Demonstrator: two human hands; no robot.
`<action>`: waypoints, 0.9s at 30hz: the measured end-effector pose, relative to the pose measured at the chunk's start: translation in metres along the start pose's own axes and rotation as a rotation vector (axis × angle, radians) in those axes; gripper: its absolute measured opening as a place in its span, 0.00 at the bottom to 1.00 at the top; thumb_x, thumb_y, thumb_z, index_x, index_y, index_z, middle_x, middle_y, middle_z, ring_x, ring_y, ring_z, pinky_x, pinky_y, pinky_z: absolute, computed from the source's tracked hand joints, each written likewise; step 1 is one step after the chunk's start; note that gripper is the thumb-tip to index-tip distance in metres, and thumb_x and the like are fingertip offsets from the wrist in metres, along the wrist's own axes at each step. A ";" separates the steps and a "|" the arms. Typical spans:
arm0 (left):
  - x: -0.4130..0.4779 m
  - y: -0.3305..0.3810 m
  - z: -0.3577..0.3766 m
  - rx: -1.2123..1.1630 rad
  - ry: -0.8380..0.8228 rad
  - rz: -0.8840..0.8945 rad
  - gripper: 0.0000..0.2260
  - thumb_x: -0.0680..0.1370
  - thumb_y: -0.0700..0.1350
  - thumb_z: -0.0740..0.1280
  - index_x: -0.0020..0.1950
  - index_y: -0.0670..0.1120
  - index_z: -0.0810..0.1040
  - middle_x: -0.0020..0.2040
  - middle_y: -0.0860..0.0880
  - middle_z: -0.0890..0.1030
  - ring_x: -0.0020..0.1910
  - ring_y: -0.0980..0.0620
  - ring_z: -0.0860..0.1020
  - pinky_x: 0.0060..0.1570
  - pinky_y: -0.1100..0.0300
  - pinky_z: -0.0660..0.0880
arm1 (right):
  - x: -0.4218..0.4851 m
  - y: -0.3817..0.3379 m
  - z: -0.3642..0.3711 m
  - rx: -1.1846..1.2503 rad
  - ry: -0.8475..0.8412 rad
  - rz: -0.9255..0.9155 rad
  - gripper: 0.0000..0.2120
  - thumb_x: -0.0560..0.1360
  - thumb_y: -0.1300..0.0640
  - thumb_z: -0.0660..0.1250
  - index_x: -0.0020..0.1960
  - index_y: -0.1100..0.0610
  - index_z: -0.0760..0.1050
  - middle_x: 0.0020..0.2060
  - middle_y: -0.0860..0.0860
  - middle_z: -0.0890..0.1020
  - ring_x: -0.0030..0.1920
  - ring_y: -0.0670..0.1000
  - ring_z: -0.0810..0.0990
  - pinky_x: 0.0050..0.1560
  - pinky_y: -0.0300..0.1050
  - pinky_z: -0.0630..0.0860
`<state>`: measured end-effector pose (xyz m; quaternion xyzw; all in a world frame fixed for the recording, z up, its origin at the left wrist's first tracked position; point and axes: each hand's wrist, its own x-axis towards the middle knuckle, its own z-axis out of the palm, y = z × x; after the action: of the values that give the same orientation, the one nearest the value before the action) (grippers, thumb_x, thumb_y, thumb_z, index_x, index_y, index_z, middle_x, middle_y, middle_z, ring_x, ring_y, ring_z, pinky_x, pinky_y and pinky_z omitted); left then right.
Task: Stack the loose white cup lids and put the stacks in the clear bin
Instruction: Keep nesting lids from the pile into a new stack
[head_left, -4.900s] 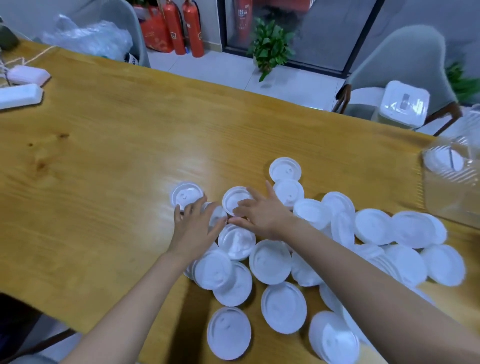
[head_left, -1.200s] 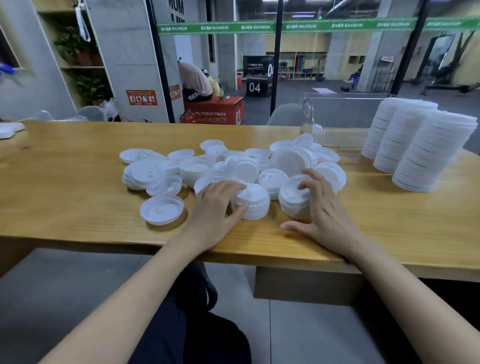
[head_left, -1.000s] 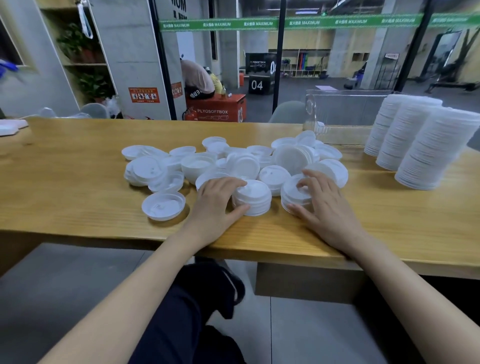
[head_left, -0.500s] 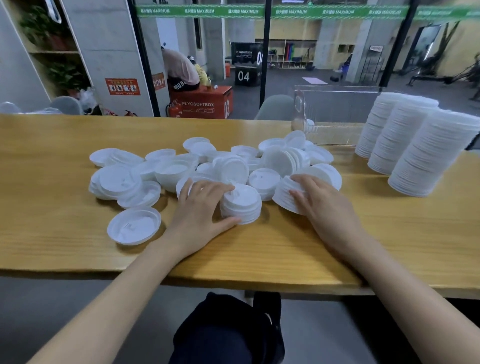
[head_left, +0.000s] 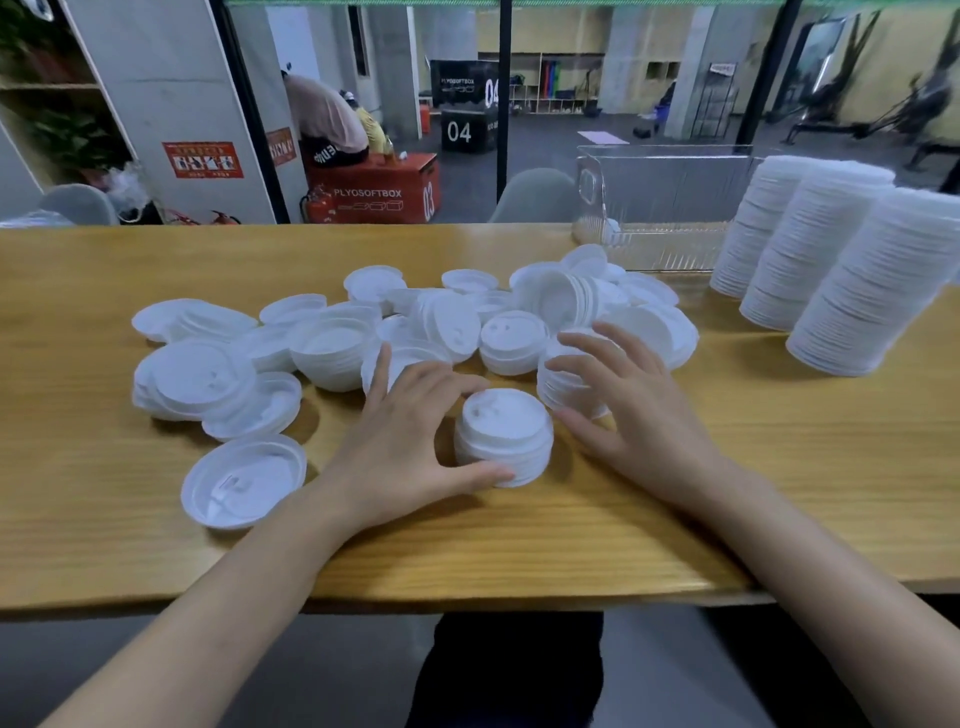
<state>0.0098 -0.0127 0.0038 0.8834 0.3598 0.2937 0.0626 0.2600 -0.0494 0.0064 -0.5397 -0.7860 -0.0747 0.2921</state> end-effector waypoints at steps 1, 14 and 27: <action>-0.002 0.001 0.000 -0.001 0.017 0.015 0.37 0.66 0.74 0.62 0.69 0.54 0.70 0.66 0.60 0.73 0.72 0.60 0.62 0.76 0.46 0.37 | -0.001 -0.004 0.000 0.030 0.026 -0.017 0.20 0.76 0.43 0.60 0.63 0.51 0.76 0.67 0.48 0.75 0.71 0.56 0.67 0.68 0.54 0.67; -0.018 -0.011 -0.007 -0.031 0.003 0.018 0.36 0.68 0.71 0.63 0.72 0.54 0.70 0.66 0.57 0.74 0.69 0.66 0.61 0.76 0.60 0.37 | 0.003 -0.036 0.012 0.158 -0.091 -0.073 0.24 0.74 0.34 0.60 0.65 0.44 0.76 0.66 0.39 0.75 0.66 0.48 0.67 0.64 0.44 0.62; -0.013 -0.006 -0.005 -0.019 0.020 0.037 0.31 0.72 0.71 0.61 0.69 0.55 0.71 0.66 0.59 0.73 0.73 0.60 0.62 0.77 0.56 0.38 | 0.013 0.005 0.002 0.023 -0.029 0.392 0.23 0.76 0.43 0.68 0.69 0.47 0.72 0.70 0.50 0.71 0.70 0.55 0.63 0.69 0.52 0.62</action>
<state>-0.0046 -0.0175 -0.0002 0.8863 0.3410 0.3072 0.0619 0.2606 -0.0359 0.0111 -0.6801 -0.6708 0.0003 0.2958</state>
